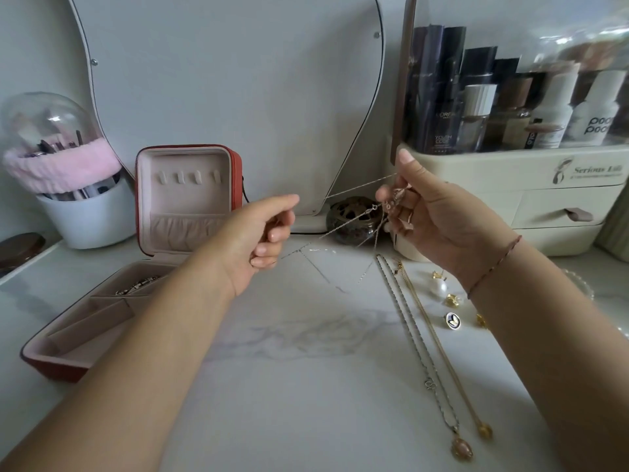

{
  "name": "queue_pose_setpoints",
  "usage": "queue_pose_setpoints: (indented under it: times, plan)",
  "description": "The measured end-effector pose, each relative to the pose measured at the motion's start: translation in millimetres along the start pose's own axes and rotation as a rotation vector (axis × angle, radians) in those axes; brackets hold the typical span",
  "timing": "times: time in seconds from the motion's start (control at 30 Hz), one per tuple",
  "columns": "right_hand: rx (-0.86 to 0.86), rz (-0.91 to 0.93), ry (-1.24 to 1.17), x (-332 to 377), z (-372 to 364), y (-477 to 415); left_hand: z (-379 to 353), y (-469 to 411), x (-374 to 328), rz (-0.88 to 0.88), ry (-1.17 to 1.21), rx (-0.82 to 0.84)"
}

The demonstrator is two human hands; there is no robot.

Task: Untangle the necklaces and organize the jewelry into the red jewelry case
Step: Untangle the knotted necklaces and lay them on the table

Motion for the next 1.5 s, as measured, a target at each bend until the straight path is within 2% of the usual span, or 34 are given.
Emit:
queue_pose_setpoints:
  times: [0.1, 0.2, 0.4, 0.5, 0.7, 0.8, 1.1, 1.3, 1.4, 1.5]
  plan:
    - [-0.017, 0.042, -0.026, 2.1, 0.2, 0.9, -11.7, 8.4, -4.4, -0.052, -0.237, 0.168]
    - [0.013, 0.073, -0.011, 3.0, -0.9, 3.1, -22.5, 16.5, -2.5, -0.048, -0.342, 0.305]
    - [0.108, 0.039, 0.149, -3.4, -12.0, 5.5, -17.7, 13.3, 7.2, -0.003, -0.491, 0.277]
    - [0.128, 0.026, 0.177, -7.3, -16.2, 4.8, -17.7, 11.2, 9.1, -0.050, -0.552, 0.244]
    - [0.168, 0.006, 0.143, -15.4, -23.2, 3.8, -24.9, 10.0, -7.0, -0.301, -0.334, 0.135]
    - [0.168, 0.003, 0.125, -16.7, -23.8, 3.3, -31.1, 13.9, -14.7, -0.369, -0.248, 0.154]
    - [0.088, 0.043, 0.221, -16.5, -21.8, 2.5, -43.1, 14.1, -1.9, -0.309, -0.229, 0.255]
    - [0.051, 0.028, 0.304, -24.1, -22.1, -0.4, -52.2, 17.4, 6.3, -0.112, 0.068, 0.392]
    - [0.020, 0.016, 0.336, -25.5, -20.4, -1.2, -49.1, 14.4, 4.5, -0.054, 0.218, 0.340]
    - [0.023, -0.014, 0.320, -26.7, -22.3, -0.1, -43.1, 11.3, 0.0, -0.062, 0.263, 0.292]
Point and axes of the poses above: each hand's wrist, its own y-axis away from the middle knuckle, its own z-axis out of the back of the hand, x = y × z, the point moved 6 cm from there along -y, towards the middle knuckle, and after that the axes turned 13 degrees about -z, right-handed, at the moved point
